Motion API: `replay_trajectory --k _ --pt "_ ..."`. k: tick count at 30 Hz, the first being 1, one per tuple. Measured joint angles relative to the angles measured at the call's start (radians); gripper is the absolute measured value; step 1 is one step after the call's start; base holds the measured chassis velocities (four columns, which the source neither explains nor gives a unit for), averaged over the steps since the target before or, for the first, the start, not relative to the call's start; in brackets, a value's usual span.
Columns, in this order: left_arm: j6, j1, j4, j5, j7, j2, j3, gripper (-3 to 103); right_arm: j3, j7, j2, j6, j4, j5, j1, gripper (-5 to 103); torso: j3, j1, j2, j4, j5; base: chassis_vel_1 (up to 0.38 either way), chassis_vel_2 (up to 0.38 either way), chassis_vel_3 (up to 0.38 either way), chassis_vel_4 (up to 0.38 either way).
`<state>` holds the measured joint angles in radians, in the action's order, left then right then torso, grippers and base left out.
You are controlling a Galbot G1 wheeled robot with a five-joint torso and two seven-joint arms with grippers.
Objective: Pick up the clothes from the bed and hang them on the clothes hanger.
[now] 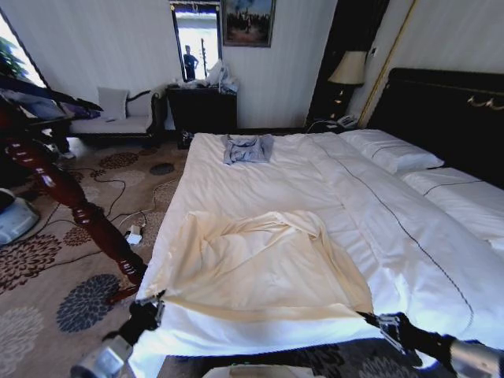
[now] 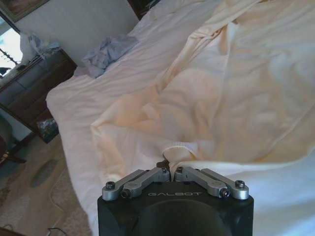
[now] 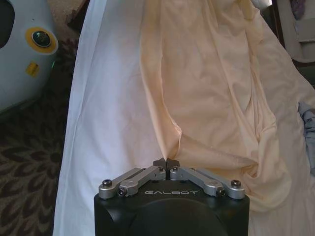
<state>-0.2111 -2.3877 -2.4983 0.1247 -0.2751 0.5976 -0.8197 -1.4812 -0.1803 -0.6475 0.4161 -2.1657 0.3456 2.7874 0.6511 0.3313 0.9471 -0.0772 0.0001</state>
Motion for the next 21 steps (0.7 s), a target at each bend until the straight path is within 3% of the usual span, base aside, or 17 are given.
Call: replay_trajectory --k 6,15,17,20,21 --pt "-0.018 0.052 0.038 -0.002 -0.006 0.004 0.104 0 0.097 -0.011 -0.011 -0.025 0.004 0.037 -0.075 0 0.0 0.0 0.0 -0.0001 -0.0001 0.0 0.0 0.0 0.0" --pt "-0.023 0.089 0.093 -0.031 -0.014 0.007 0.199 -3 0.144 -0.008 -0.024 -0.031 0.035 0.044 -0.127 0 0.0 0.0 0.0 0.0001 -0.0001 0.0 0.0 0.0 0.0" --pt "-0.032 0.129 0.102 -0.03 -0.042 0.019 0.242 6 0.173 -0.004 -0.043 -0.038 0.024 0.044 -0.156 2 0.0 0.0 0.0 0.0 -0.0001 0.0 0.0 0.0 0.0" --pt "-0.041 0.152 0.107 -0.032 -0.078 0.026 0.264 11 0.189 -0.003 -0.055 -0.039 0.013 0.037 -0.16 8 0.0 0.0 0.0 0.0 -0.0001 0.0 0.0 0.0 0.0" --pt "-0.045 0.154 0.108 -0.032 -0.09 0.028 0.268 17 0.197 -0.007 -0.061 -0.04 0.006 0.014 -0.155 19 0.0 0.0 0.0 0.0 -0.0003 0.0 0.0 0.0 0.0"
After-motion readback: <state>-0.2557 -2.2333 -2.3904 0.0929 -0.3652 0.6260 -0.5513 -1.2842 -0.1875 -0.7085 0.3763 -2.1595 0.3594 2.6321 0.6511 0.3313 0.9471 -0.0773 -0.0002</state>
